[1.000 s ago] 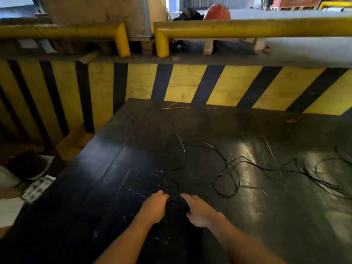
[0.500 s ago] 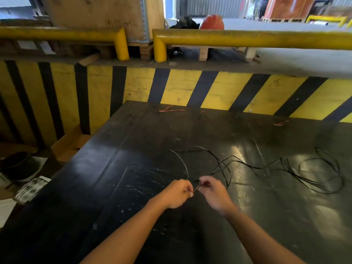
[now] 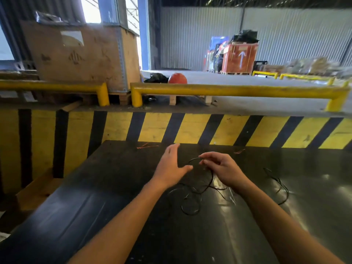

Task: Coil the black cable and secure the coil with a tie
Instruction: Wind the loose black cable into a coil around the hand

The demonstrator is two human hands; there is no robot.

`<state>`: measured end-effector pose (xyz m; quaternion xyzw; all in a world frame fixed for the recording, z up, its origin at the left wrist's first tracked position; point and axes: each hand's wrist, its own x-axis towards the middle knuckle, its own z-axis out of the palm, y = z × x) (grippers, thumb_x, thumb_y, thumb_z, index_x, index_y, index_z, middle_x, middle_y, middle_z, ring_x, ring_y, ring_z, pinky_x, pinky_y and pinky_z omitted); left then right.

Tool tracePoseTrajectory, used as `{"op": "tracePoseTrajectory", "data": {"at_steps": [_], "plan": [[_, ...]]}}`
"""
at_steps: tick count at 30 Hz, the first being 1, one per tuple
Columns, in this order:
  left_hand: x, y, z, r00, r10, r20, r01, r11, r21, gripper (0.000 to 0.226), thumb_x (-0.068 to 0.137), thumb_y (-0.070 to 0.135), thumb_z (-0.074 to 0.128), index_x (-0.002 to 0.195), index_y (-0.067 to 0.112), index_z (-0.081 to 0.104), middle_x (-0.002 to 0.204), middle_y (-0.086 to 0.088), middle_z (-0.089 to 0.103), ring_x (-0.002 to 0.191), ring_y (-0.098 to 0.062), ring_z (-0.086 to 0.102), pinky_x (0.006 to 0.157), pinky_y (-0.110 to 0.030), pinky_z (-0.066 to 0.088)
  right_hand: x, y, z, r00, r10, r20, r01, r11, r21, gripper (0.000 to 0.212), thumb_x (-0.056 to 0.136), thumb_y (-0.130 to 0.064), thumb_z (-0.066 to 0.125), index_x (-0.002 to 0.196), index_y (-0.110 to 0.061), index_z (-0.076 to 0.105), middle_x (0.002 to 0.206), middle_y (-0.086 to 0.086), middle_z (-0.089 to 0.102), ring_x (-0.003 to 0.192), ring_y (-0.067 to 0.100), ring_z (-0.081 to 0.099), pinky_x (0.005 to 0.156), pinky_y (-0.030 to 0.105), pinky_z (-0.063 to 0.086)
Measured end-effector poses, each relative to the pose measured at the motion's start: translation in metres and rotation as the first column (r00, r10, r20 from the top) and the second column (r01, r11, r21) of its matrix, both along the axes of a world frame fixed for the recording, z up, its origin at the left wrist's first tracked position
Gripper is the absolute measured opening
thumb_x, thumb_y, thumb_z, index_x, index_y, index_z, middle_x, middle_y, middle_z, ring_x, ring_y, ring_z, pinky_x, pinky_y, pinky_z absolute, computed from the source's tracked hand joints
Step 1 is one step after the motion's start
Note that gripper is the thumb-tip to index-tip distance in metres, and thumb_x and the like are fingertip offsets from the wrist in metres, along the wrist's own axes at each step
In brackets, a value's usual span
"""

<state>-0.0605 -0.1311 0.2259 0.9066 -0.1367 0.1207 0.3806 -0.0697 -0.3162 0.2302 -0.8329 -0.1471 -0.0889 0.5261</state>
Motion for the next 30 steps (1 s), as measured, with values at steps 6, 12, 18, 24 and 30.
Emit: {"op": "tracePoseTrajectory", "data": {"at_steps": [6, 12, 18, 24, 30], "plan": [[-0.03, 0.001, 0.066, 0.736, -0.381, -0.56, 0.395, 0.913, -0.102, 0.04, 0.098, 0.038, 0.042, 0.075, 0.012, 0.063, 0.095, -0.008, 0.074, 0.093, -0.02, 0.071, 0.092, -0.044, 0.051, -0.02, -0.001, 0.036, 0.979, 0.025, 0.205, 0.0, 0.993, -0.122, 0.015, 0.091, -0.016, 0.056, 0.102, -0.017, 0.067, 0.082, -0.007, 0.067, 0.076, 0.003, 0.063, 0.067, 0.013, 0.048], [-0.054, 0.016, 0.112, 0.707, -0.706, -0.039, 0.287, 0.337, -0.897, 0.048, 0.094, 0.041, 0.039, 0.073, 0.012, 0.07, 0.105, -0.012, 0.073, 0.099, -0.022, 0.069, 0.085, -0.039, 0.054, -0.042, -0.004, 0.021, 0.988, 0.024, 0.152, -0.024, 1.0, 0.0, 0.026, 0.098, -0.023, 0.043, 0.087, -0.019, 0.066, 0.063, -0.022, 0.063, 0.062, -0.007, 0.056, 0.058, 0.011, 0.04], [-0.031, 0.01, 0.114, 0.98, -0.119, 0.157, 0.187, 0.812, -0.553, 0.038, 0.1, 0.046, 0.027, 0.125, 0.04, 0.054, 0.138, 0.016, 0.047, 0.136, -0.009, 0.033, 0.114, -0.044, 0.021, -0.051, 0.012, 0.007, 0.969, 0.247, 0.0, -0.236, 0.923, -0.304, 0.029, 0.097, -0.037, 0.041, 0.095, -0.024, 0.067, 0.067, 0.002, 0.05, 0.06, 0.012, 0.046, 0.058, 0.024, 0.038], [-0.014, 0.043, 0.084, 0.9, -0.201, -0.386, 0.309, 0.92, 0.24, 0.037, 0.101, 0.041, 0.027, 0.133, 0.039, 0.046, 0.149, -0.004, 0.042, 0.135, -0.019, 0.038, 0.113, -0.041, 0.025, -0.043, -0.043, 0.079, 0.959, 0.132, 0.249, 0.018, 0.854, -0.519, 0.02, 0.093, -0.03, 0.051, 0.082, -0.02, 0.065, 0.075, -0.003, 0.064, 0.07, 0.008, 0.06, 0.065, 0.018, 0.044], [-0.039, 0.018, 0.09, 0.269, -0.853, -0.447, 0.458, 0.522, -0.719, 0.044, 0.094, 0.048, 0.032, 0.133, 0.04, 0.051, 0.142, -0.006, 0.053, 0.132, -0.03, 0.046, 0.101, -0.064, 0.038, -0.017, -0.049, 0.104, 0.86, -0.167, 0.483, 0.322, 0.911, -0.258, 0.024, 0.093, -0.028, 0.053, 0.084, -0.01, 0.067, 0.075, 0.004, 0.065, 0.07, 0.014, 0.058, 0.06, 0.021, 0.041]]}}
